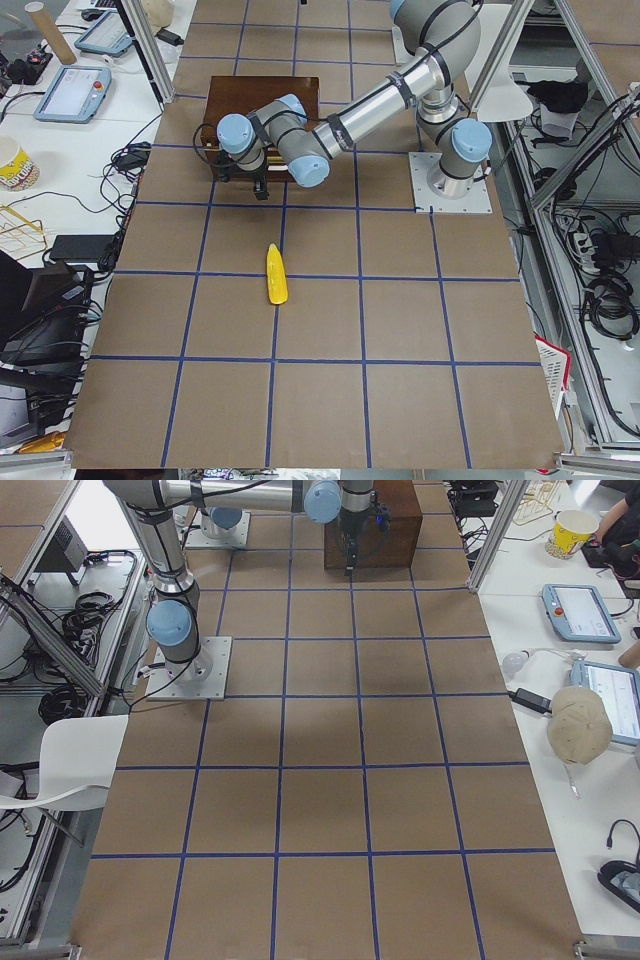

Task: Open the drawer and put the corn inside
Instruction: 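Pull the drawer outward with the left gripper, away from the cabinet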

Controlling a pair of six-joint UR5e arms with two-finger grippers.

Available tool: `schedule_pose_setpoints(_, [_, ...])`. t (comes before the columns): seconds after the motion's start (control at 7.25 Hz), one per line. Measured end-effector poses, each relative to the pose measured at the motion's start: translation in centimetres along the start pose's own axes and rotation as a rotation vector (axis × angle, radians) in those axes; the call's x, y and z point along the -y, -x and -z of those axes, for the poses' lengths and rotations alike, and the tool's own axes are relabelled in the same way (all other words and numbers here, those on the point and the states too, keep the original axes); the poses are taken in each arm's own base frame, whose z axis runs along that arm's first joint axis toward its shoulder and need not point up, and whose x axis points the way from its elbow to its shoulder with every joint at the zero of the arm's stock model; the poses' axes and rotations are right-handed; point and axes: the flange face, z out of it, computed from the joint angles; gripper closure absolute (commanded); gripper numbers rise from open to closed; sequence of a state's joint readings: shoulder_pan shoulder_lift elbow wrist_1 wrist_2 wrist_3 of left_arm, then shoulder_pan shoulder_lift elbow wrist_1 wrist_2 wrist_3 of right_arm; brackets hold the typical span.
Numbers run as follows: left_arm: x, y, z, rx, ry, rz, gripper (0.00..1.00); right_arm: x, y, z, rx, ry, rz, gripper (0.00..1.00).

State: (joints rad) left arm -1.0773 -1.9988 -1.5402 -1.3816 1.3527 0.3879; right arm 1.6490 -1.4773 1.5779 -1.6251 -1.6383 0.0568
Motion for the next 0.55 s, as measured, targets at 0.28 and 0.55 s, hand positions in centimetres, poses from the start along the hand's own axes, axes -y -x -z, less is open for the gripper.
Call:
schedule_pose_setpoints(0.28, [-0.1,1.0,0.7,0.003,-0.010,0.013,0.00,0.0,0.0,0.0,0.000,-0.001,0.000,0.00])
schedule_pose_setpoints(0.55, [-0.3,1.9,1.1,0.021,-0.009,0.013,0.00,0.0,0.0,0.0,0.000,-0.001,0.000,0.00])
